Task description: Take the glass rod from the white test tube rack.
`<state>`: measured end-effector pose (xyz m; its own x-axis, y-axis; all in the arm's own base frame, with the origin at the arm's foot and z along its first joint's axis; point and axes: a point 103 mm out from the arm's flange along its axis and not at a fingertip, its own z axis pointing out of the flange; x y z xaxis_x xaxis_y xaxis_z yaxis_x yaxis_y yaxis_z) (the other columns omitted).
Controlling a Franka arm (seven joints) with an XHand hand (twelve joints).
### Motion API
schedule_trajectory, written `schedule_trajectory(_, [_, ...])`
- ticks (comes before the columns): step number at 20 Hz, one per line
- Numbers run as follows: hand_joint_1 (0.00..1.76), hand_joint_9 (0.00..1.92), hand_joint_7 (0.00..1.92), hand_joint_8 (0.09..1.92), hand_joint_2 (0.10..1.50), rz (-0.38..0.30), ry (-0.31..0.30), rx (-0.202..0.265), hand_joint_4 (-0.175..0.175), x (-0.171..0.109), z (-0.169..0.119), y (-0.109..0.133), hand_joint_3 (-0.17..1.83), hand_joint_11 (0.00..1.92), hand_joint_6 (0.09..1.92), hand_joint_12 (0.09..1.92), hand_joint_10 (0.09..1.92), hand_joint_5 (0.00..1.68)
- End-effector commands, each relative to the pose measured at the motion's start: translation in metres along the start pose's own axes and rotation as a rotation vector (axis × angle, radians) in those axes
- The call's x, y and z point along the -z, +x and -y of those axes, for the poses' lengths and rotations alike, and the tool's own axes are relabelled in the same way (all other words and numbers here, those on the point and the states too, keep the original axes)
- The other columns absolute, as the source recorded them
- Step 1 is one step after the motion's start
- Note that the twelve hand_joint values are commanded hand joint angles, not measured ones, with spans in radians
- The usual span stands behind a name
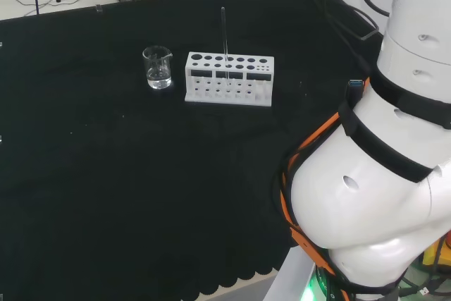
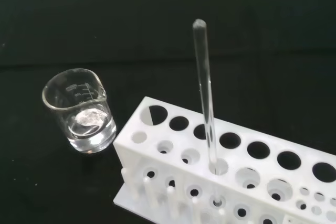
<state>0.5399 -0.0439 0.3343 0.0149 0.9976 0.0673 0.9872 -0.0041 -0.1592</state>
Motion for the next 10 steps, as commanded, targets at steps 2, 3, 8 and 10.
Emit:
schedule_trajectory(2, [0.65,1.10,0.82,1.12,1.20,-0.009,0.007,0.006,-0.175,-0.017,0.000,-0.005,-0.17,0.86,0.57,1.32,1.02,0.31])
schedule_trajectory(3, [0.65,1.10,0.83,1.12,1.20,-0.012,0.005,0.012,-0.175,-0.020,-0.002,-0.006,-0.17,0.87,0.60,1.32,1.03,0.31])
schedule_trajectory(8, [0.66,1.15,0.87,1.12,1.21,-0.010,0.004,0.029,-0.175,-0.032,-0.008,-0.007,-0.17,0.92,0.73,1.30,1.01,0.34])
schedule_trajectory(10, [0.67,1.16,0.89,1.12,1.22,-0.002,0.013,0.026,-0.175,-0.031,-0.011,-0.001,-0.17,0.94,0.76,1.30,1.01,0.35])
